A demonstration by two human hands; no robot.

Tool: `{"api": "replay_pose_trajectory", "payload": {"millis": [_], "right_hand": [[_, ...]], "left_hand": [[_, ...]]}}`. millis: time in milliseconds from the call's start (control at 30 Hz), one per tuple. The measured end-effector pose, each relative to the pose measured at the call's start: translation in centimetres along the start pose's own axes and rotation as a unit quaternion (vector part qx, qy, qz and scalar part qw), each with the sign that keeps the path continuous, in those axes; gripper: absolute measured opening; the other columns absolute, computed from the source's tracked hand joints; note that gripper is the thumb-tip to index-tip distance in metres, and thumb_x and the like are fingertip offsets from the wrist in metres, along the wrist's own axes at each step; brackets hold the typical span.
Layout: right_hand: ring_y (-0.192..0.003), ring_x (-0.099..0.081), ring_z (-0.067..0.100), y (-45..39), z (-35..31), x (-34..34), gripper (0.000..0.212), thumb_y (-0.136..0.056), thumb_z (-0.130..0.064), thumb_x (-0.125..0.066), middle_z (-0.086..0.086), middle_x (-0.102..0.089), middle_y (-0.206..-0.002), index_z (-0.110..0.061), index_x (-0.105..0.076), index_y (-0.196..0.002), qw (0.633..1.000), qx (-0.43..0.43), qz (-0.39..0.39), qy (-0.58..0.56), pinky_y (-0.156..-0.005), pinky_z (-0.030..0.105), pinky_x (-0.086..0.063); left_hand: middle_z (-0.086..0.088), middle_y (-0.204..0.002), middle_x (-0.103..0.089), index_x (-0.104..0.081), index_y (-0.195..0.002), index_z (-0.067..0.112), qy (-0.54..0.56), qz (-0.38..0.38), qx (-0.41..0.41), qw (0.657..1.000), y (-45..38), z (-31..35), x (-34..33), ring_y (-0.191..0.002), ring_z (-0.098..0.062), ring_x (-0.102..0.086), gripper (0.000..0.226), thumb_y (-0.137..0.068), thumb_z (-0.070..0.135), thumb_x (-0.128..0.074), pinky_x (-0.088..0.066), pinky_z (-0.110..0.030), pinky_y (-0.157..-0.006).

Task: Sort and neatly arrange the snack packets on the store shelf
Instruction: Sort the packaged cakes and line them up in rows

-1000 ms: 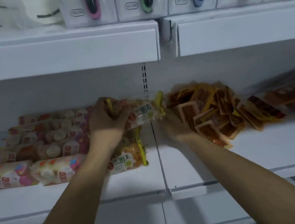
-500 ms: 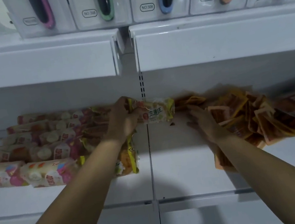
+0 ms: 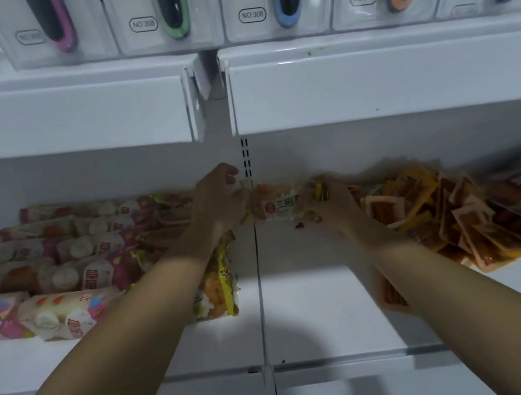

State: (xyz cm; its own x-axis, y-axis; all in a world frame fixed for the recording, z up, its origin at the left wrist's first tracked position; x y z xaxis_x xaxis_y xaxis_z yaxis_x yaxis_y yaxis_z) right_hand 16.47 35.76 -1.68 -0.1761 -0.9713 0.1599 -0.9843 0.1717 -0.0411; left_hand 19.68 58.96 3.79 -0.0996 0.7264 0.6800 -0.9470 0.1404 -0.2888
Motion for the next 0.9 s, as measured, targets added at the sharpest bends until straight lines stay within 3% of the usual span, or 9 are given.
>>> {"api": "replay_pose_trajectory", "payload": {"millis": [100, 200, 300, 367, 433, 600, 700, 800, 900], "right_hand": [[-0.077, -0.072, 0.020, -2.3, 0.1, 0.2, 0.034, -0.090, -0.003, -0.075, 0.007, -0.063, -0.095, -0.009, -0.053, -0.115, 0.996, 0.014, 0.024, 0.079, -0.051, 0.022, -0.056], [-0.091, -0.065, 0.021, -4.2, 0.2, -0.9, 0.030, -0.094, -0.013, -0.071, 0.005, -0.065, -0.106, -0.013, -0.058, -0.122, 0.981, 0.024, 0.047, 0.188, -0.054, 0.013, -0.049], [-0.098, -0.065, 0.028, -5.3, -0.1, -2.8, 0.029, -0.094, -0.003, -0.065, 0.011, -0.065, -0.106, -0.007, -0.061, -0.123, 0.977, 0.010, 0.063, 0.202, -0.072, 0.032, -0.059], [-0.096, -0.063, 0.028, -5.5, -0.1, -3.9, 0.026, -0.094, -0.002, -0.059, 0.009, -0.063, -0.101, -0.006, -0.061, -0.119, 0.968, 0.006, 0.078, 0.237, -0.080, 0.041, -0.057], [-0.090, -0.062, 0.029, -5.7, 0.3, -4.3, 0.017, -0.094, -0.004, -0.055, 0.008, -0.062, -0.093, -0.008, -0.059, -0.109, 0.952, 0.018, 0.091, 0.291, -0.070, 0.038, -0.049], [-0.098, -0.065, 0.032, -5.9, 0.7, -4.1, 0.008, -0.095, -0.016, -0.059, 0.009, -0.066, -0.104, -0.015, -0.055, -0.103, 0.895, 0.052, 0.094, 0.433, -0.070, 0.035, -0.046], [-0.105, -0.065, 0.037, -5.5, 0.0, -3.7, 0.017, -0.095, -0.017, -0.063, 0.015, -0.066, -0.110, -0.009, -0.055, -0.108, 0.892, 0.064, 0.061, 0.443, -0.078, 0.039, -0.050], [-0.114, -0.061, 0.036, -3.8, -1.4, -2.4, 0.039, -0.094, -0.018, -0.066, 0.018, -0.063, -0.121, -0.006, -0.052, -0.128, 0.896, 0.094, 0.020, 0.433, -0.089, 0.040, -0.049], [-0.105, -0.061, 0.031, -1.7, -2.8, 1.2, 0.028, -0.092, -0.011, -0.059, 0.011, -0.064, -0.114, -0.014, -0.059, -0.120, 0.866, 0.127, 0.038, 0.483, -0.081, 0.035, -0.047]], "left_hand": [[-0.003, -0.120, -0.069, -0.065, -0.125, 0.016, -0.062, 0.027, -0.014, 0.998, -0.6, -1.5, 0.9, -0.110, -0.023, -0.064, 0.030, -0.096, 0.011, -0.061, -0.047, -0.028, -0.087], [-0.005, -0.111, -0.071, -0.071, -0.112, 0.021, -0.167, -0.033, -0.039, 0.985, -0.6, -2.7, 0.8, -0.105, -0.029, -0.066, 0.025, -0.093, 0.015, -0.056, -0.055, -0.038, -0.085], [-0.002, -0.112, -0.068, -0.072, -0.106, 0.025, -0.231, -0.116, -0.067, 0.964, 0.3, -3.1, -0.1, -0.113, -0.031, -0.061, 0.026, -0.094, 0.021, -0.049, -0.051, -0.046, -0.092], [-0.001, -0.129, -0.060, -0.067, -0.120, 0.028, -0.282, -0.169, -0.079, 0.941, 0.9, -2.6, -0.7, -0.132, -0.032, -0.046, 0.029, -0.099, 0.024, -0.046, -0.036, -0.055, -0.106], [0.001, -0.137, -0.056, -0.063, -0.125, 0.027, -0.338, -0.205, -0.095, 0.914, 1.3, -1.9, -1.4, -0.139, -0.028, -0.039, 0.032, -0.103, 0.029, -0.041, -0.027, -0.062, -0.111], [0.003, -0.119, -0.067, -0.070, -0.111, 0.019, -0.471, -0.298, -0.150, 0.817, 2.0, -2.1, -5.5, -0.122, -0.021, -0.052, 0.044, -0.104, 0.038, -0.031, -0.025, -0.063, -0.110], [0.006, -0.114, -0.069, -0.072, -0.108, 0.020, -0.476, -0.302, -0.131, 0.816, 1.6, -2.2, -6.8, -0.119, -0.019, -0.057, 0.046, -0.104, 0.040, -0.030, -0.013, -0.067, -0.115], [0.004, -0.120, -0.068, -0.072, -0.115, 0.018, -0.506, -0.305, -0.141, 0.794, 1.4, -1.6, -7.1, -0.125, -0.022, -0.055, 0.041, -0.106, 0.033, -0.035, -0.016, -0.064, -0.115], [0.001, -0.117, -0.068, -0.069, -0.115, 0.017, -0.520, -0.276, -0.171, 0.790, 2.2, -0.2, -6.5, -0.119, -0.025, -0.059, 0.035, -0.104, 0.030, -0.038, -0.018, -0.064, -0.115]]}}
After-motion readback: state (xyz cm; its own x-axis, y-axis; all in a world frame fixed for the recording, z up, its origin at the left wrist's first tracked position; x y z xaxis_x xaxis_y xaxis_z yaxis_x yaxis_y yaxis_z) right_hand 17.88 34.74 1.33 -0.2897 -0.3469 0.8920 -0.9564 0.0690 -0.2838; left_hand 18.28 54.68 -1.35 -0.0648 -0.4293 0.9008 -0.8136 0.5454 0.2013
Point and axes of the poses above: each hand's wrist, its own y-axis away from the middle knuckle, its own x-axis out of the back of the hand, z = x × y, the point moved 2 cm from there along -y, towards the middle knuckle
